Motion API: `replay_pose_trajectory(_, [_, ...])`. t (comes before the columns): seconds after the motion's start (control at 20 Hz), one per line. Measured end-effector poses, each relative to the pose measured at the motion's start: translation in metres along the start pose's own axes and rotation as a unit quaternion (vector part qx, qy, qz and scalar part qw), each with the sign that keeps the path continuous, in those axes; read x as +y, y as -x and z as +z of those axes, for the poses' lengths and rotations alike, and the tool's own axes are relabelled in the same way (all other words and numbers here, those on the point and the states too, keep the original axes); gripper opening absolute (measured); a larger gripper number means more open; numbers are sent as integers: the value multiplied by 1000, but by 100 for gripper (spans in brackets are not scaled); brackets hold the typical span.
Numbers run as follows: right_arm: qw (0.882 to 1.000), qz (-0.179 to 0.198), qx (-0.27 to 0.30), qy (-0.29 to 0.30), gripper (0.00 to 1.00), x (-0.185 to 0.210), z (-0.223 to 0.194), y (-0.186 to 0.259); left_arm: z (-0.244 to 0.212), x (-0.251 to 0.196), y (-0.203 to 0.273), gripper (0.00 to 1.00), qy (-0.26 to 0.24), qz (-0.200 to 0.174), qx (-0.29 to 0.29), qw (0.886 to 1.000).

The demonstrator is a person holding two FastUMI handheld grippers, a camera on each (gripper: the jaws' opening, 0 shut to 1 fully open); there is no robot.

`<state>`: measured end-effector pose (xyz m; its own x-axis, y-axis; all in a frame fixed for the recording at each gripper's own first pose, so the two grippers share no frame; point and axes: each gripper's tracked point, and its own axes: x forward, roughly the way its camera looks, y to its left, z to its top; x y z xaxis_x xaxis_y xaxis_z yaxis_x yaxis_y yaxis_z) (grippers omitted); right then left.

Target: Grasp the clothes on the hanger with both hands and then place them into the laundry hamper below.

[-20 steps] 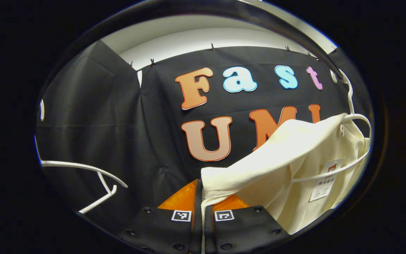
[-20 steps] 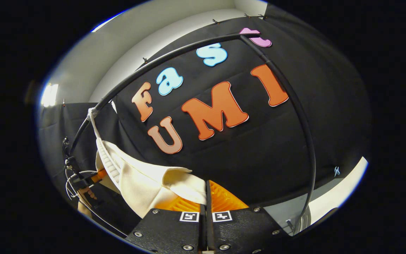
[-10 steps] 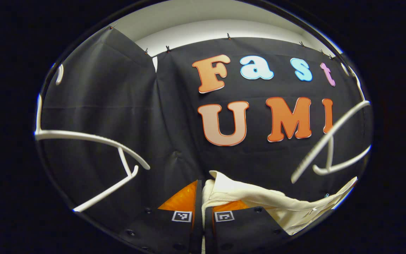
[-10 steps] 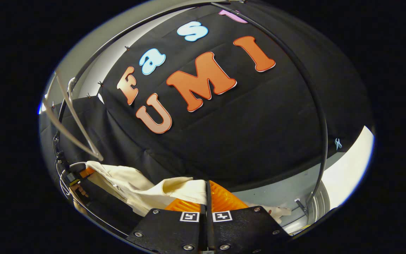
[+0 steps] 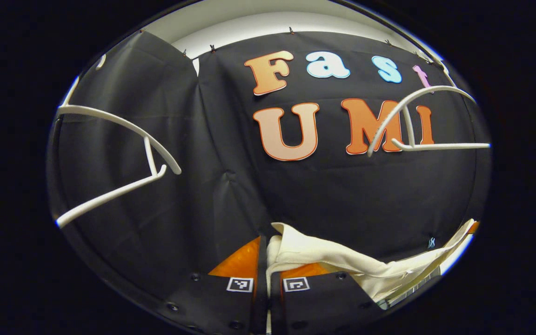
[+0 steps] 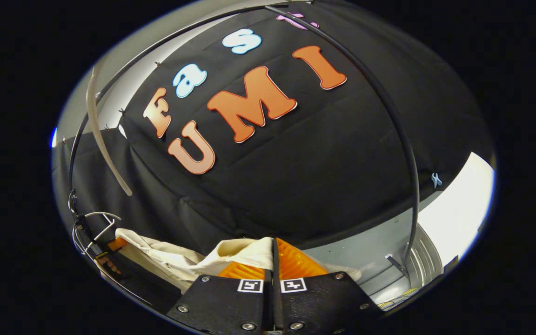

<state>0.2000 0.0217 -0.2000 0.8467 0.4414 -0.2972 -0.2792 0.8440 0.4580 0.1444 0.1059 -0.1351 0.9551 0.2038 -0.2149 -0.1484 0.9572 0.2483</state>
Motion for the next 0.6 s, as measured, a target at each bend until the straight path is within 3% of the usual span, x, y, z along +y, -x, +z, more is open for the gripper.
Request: replay_pose_trajectory(0.6, [999, -2, 35, -8, 0, 27, -53, -8, -62, -83, 4, 10, 25, -81, 63, 994])
